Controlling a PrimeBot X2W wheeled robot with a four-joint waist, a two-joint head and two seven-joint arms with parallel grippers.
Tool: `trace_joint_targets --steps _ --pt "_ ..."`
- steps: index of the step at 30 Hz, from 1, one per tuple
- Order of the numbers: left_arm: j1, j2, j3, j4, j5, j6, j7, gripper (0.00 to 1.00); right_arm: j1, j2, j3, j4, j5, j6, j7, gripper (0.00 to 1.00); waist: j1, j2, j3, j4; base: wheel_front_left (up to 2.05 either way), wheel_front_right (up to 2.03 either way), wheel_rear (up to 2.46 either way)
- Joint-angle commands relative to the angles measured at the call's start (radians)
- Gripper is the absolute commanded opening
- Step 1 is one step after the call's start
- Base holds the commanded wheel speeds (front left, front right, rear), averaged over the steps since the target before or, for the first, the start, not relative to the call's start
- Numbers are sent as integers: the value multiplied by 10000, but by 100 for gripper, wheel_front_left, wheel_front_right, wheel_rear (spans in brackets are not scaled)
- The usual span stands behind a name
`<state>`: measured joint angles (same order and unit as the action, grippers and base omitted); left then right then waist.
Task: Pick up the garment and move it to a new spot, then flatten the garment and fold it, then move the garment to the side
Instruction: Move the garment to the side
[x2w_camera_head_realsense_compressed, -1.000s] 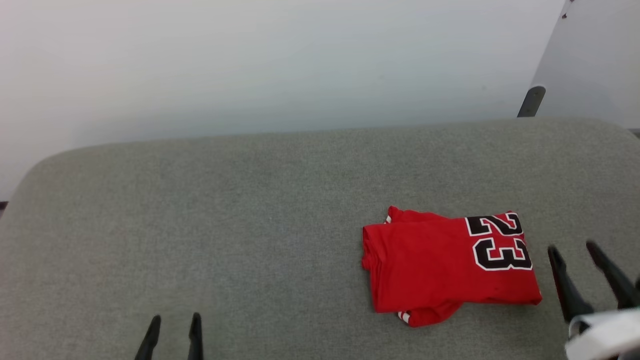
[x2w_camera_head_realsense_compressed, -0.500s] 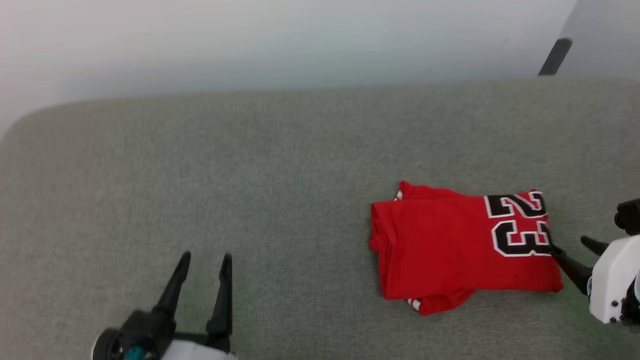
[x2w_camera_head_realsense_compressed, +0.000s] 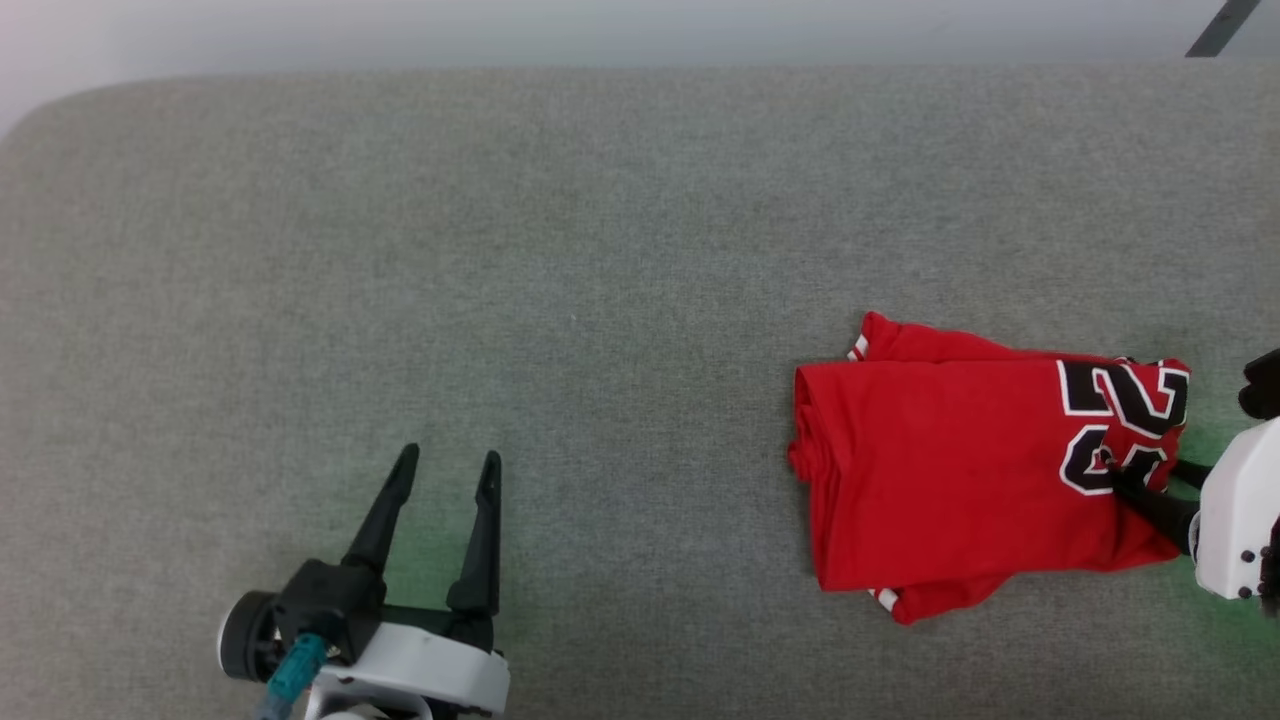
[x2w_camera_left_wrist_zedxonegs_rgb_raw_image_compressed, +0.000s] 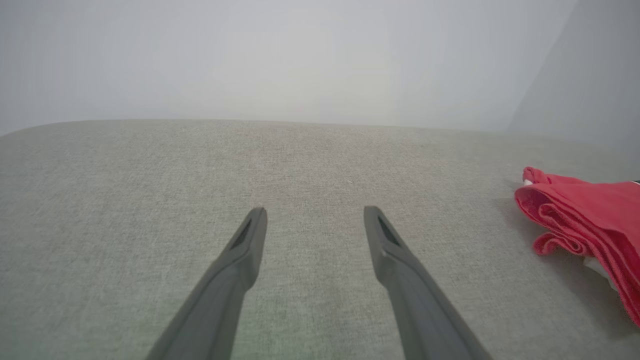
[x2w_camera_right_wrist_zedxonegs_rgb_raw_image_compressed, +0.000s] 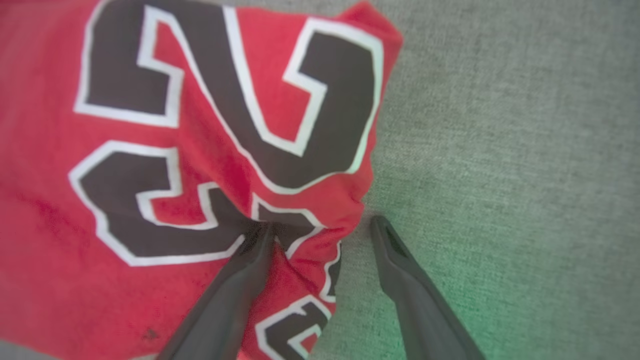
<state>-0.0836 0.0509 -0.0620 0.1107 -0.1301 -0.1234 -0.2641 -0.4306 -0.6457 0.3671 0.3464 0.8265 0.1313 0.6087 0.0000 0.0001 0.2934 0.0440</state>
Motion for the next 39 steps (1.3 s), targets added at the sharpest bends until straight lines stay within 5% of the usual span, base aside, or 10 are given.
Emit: trace_joint_targets --steps 1,10,23,39 --pt "-136 -4 16 11 66 23 7 100 177 444 365 244 81 -10 -60 5 0 -1 121 84 0 0 0" --pt "-663 96 -187 -194 472 -59 8 100 -355 -136 -545 347 281 -39 -1467 0 0 -1 543 -1059 0 0 0" --pt "-3596 987 -2262 -716 564 -83 8 100 -1070 -702 -2687 1909 836 -11 -3351 0 0 -1 2149 -2960 0 0 0" --pt "-6721 1687 -3010 -899 903 -86 8 100 -4704 -988 -2633 5626 -1398 -11 -5330 0 0 -1 3795 -3160 0 0 0"
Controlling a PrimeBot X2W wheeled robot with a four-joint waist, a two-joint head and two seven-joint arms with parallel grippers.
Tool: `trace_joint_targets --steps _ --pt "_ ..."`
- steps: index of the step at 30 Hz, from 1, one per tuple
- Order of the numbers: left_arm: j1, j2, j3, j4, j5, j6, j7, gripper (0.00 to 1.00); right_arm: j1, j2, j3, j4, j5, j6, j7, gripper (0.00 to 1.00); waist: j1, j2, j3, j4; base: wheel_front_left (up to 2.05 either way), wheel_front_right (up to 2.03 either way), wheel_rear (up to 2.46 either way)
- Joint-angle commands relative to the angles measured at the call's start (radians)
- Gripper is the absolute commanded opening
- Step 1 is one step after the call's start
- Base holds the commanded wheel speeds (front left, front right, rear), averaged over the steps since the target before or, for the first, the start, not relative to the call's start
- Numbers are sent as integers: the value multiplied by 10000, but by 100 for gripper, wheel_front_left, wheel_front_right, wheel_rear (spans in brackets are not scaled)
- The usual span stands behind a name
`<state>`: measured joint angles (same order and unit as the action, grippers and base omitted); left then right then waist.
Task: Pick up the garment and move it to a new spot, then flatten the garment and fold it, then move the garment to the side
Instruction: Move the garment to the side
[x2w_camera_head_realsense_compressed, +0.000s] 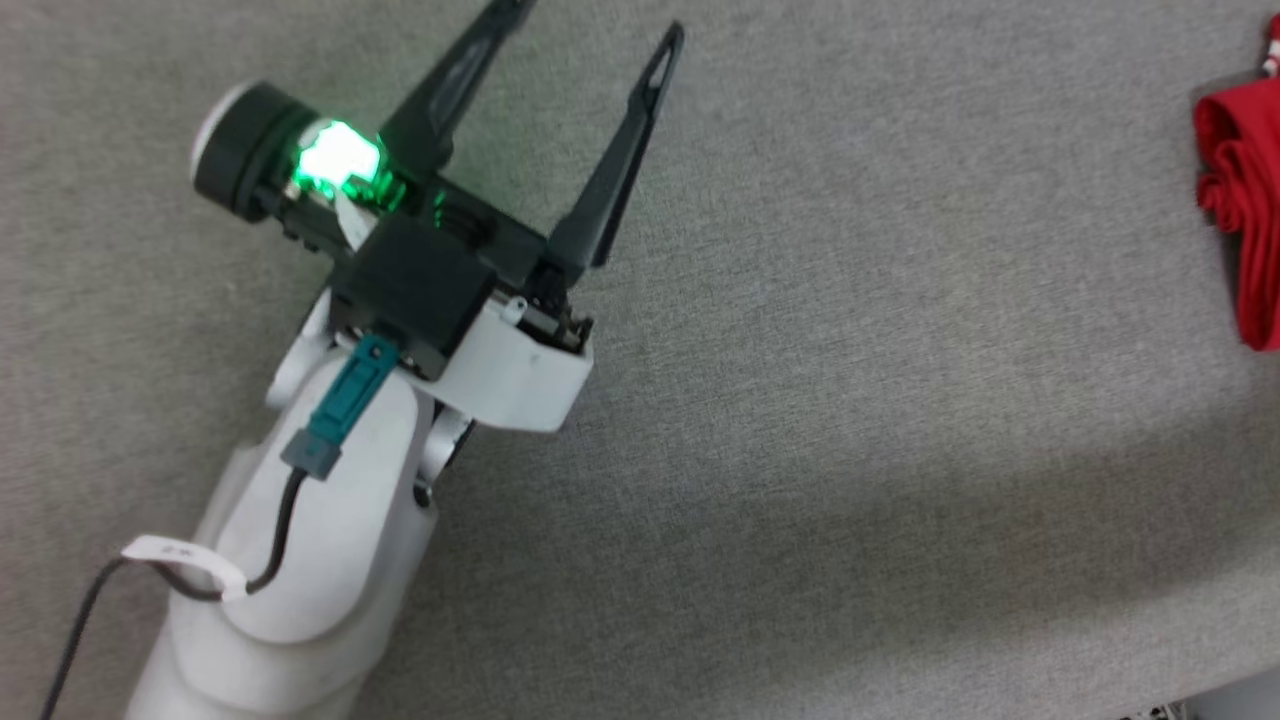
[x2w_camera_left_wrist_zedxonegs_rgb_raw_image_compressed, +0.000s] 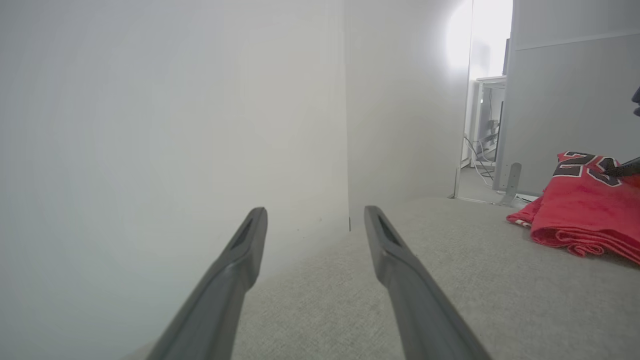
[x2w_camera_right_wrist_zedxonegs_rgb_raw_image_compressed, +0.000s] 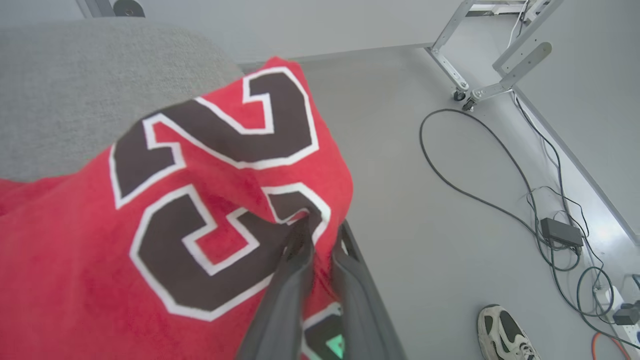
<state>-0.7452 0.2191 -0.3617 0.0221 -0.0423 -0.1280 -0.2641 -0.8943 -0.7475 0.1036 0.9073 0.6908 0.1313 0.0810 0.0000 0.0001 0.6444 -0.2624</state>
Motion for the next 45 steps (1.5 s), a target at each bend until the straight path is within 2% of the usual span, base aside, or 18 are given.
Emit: trace_joint_targets --steps 1,11,12,13,14,15,20,24,33,39,45 --pt "-168 14 -55 -22 38 -40 8 100 -252 67 46 246 -127 -11 -171 0 0 -1 316 -82 0 0 0" --pt "-197 88 -227 -121 147 -40 8 100 -1383 608 304 2361 -857 -11 -1367 0 0 -1 301 19 0 0 0" --pt "-141 103 -202 -92 135 -33 8 100 -1407 645 356 2463 -869 -11 -1454 13 0 -1 251 20 0 0 0" --pt "-72 117 -178 -53 117 -15 8 100 -1412 681 413 2563 -886 -11 -1526 39 0 -1 187 19 0 0 0" --pt "-7 116 -164 14 84 1 8 100 -1394 701 470 2660 -900 -12 -1578 80 0 -1 111 26 0 0 0" --pt "54 96 -143 87 33 16 8 100 -1370 717 510 2750 -882 -12 -1596 100 0 -1 19 38 0 0 0" --pt "410 -145 -111 370 -186 46 8 100 -1139 538 589 3016 -670 -12 -1845 100 0 -1 -637 182 0 0 0" --pt "864 -371 -6 573 -376 66 8 100 -883 559 1061 2770 -753 -12 -1888 100 0 -1 -1326 372 0 0 0" --pt "2894 -705 549 1271 -758 131 8 100 507 819 2545 1162 -510 -12 -2576 100 0 -1 -3059 1032 0 0 0" --pt "3947 -847 1021 1717 -1020 81 8 100 1422 873 2873 513 -300 -12 -3108 100 0 -1 -3844 1631 0 0 0" --pt "5050 -1048 1658 2168 -1137 60 6 100 2669 1360 2966 -314 -168 -12 -3428 100 0 -1 -4836 2333 0 0 0"
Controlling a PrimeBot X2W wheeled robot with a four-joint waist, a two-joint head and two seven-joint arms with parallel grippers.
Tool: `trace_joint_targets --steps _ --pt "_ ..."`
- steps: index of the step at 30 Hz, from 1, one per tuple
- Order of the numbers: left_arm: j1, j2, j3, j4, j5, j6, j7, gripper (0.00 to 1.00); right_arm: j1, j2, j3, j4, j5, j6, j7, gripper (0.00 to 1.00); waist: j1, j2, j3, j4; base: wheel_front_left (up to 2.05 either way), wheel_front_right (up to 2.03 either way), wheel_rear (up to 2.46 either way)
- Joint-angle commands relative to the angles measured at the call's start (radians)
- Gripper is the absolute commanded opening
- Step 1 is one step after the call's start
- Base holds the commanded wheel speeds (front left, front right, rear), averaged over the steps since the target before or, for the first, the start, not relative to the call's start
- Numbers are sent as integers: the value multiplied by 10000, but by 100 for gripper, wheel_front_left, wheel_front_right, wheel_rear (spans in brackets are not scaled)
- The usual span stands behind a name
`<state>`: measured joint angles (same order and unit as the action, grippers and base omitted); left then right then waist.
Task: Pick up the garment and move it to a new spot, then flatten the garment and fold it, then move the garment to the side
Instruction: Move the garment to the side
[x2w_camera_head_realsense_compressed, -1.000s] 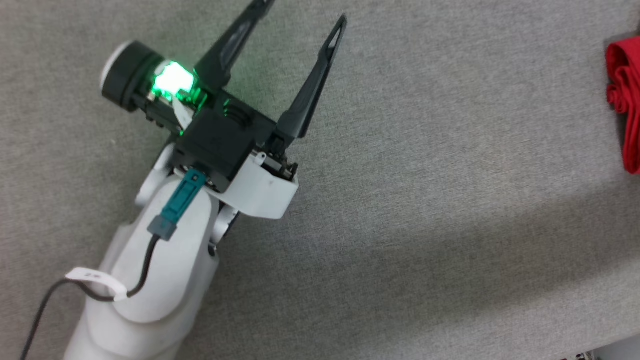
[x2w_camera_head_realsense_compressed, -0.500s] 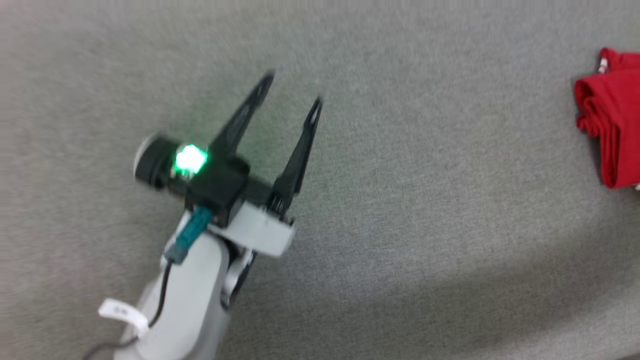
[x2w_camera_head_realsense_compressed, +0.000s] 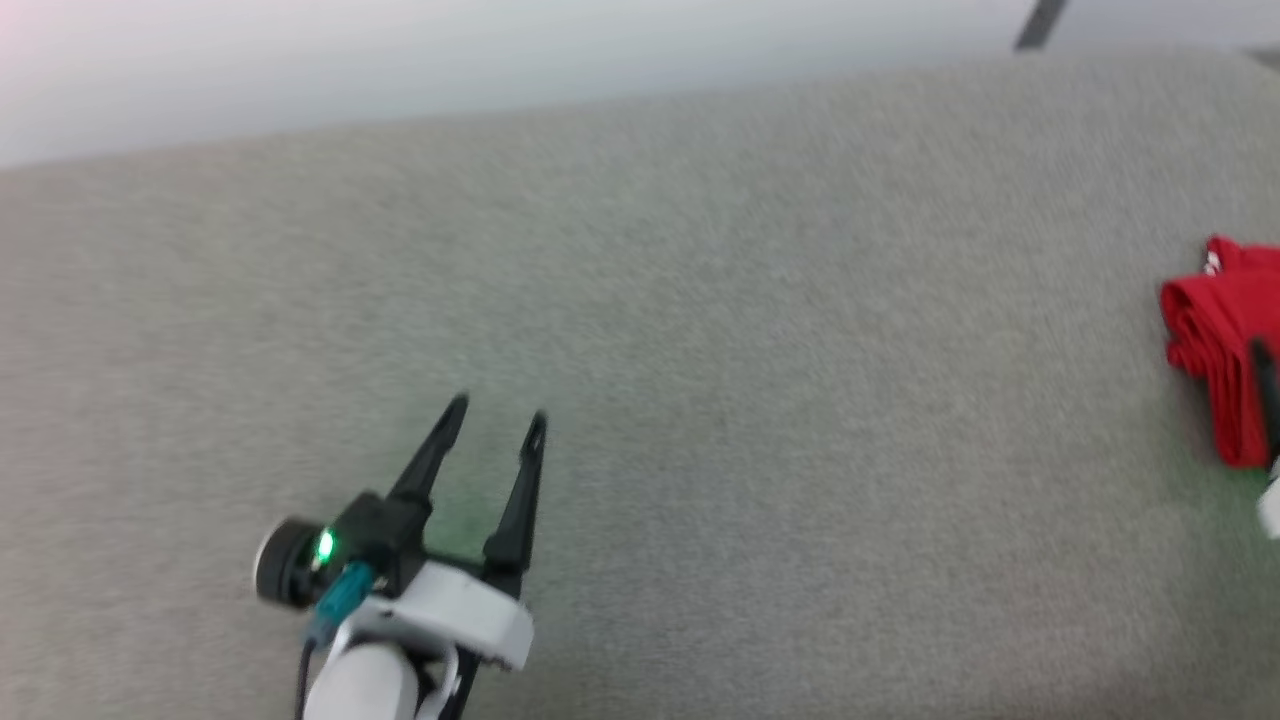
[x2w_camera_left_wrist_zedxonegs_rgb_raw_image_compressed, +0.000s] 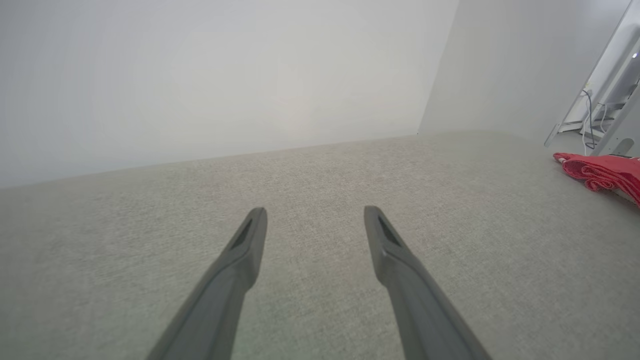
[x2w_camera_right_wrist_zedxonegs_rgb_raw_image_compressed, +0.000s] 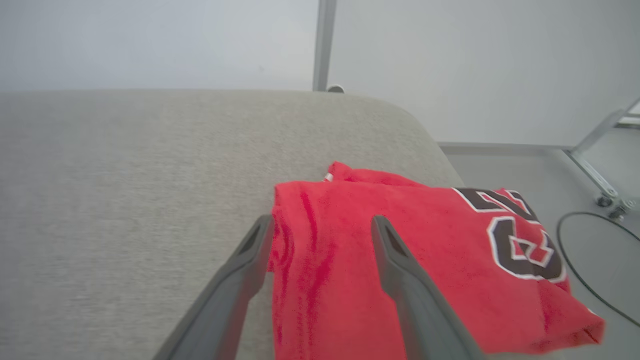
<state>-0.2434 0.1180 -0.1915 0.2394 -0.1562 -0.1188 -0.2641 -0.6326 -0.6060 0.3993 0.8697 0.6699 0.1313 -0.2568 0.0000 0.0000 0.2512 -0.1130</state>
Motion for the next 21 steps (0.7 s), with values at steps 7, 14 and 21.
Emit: trace_joint_targets --steps 7,14,21 --pt "1069 -119 665 199 -20 -43 6 100 1402 910 -179 -1223 -324 -12 -83 100 0 0 -1799 1488 0 0 0" --pt "1808 53 1281 252 -42 -93 8 100 2243 1552 -167 -2121 -654 -12 -87 100 0 0 -2595 1640 0 0 0" --pt "2165 -103 1786 165 -112 -116 8 100 3057 1751 -1012 -3285 -1189 -12 -75 100 0 0 -2983 1656 0 0 0"
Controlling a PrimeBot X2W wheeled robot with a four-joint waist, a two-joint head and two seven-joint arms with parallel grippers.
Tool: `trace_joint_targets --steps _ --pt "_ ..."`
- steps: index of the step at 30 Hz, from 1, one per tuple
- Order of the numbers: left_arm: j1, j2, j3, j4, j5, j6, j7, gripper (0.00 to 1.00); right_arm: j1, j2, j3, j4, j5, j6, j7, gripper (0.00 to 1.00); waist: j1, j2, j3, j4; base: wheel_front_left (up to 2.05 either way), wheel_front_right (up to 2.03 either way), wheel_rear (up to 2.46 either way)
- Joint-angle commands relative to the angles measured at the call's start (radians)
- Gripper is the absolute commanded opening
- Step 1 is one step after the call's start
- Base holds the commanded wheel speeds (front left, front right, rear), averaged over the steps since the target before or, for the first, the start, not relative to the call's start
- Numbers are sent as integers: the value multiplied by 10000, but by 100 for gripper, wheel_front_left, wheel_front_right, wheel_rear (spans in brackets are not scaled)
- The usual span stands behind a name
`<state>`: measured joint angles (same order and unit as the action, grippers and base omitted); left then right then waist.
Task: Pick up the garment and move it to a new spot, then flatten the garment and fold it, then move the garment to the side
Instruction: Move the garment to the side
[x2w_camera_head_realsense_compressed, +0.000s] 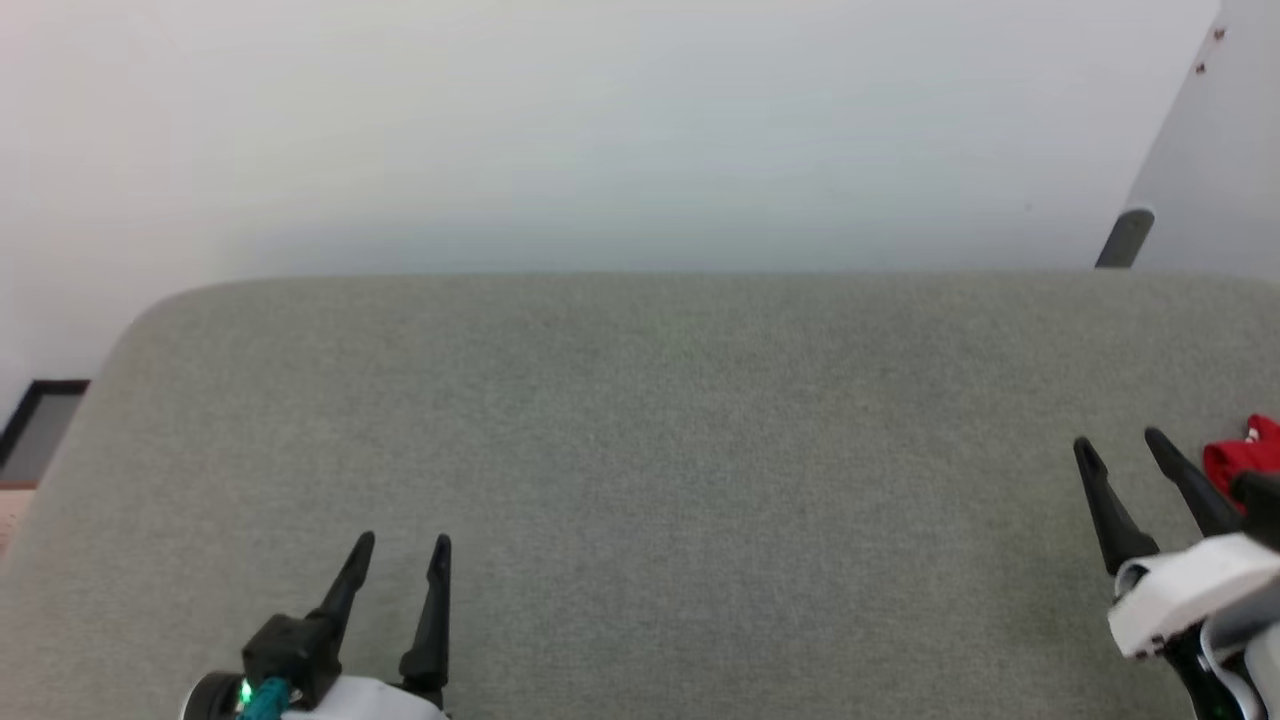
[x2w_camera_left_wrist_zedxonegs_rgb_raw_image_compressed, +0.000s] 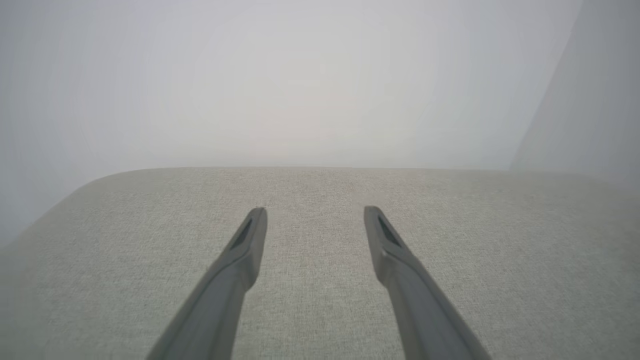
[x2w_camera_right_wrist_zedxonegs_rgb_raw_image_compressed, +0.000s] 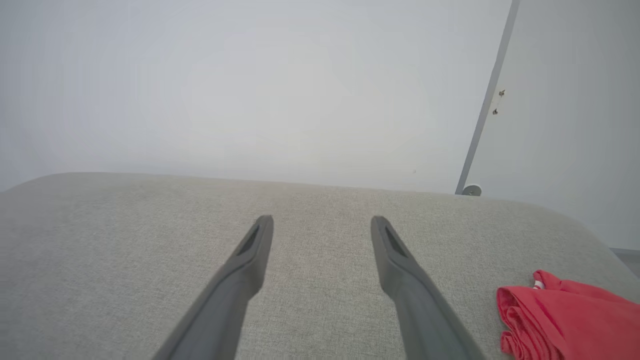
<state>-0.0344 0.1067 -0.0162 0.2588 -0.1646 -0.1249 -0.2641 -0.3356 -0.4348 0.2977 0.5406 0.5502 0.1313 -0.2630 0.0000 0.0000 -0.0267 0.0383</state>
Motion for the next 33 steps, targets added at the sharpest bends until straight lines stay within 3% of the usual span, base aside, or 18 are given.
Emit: trace_joint_targets --steps 1,21,33 --pt "126 -13 86 -43 -42 -56 8 100 247 96 -170 -157 -58 -12 -12 100 0 0 -244 134 0 0 0" --pt "1455 -76 311 -896 -303 -71 8 100 3903 1341 -2803 -3853 -1410 -12 682 100 0 0 -506 -124 0 0 0" --pt "2398 -77 391 -1801 -401 -72 8 100 5116 2278 -3548 -5568 -1695 -12 1194 100 0 0 -495 -204 0 0 0"
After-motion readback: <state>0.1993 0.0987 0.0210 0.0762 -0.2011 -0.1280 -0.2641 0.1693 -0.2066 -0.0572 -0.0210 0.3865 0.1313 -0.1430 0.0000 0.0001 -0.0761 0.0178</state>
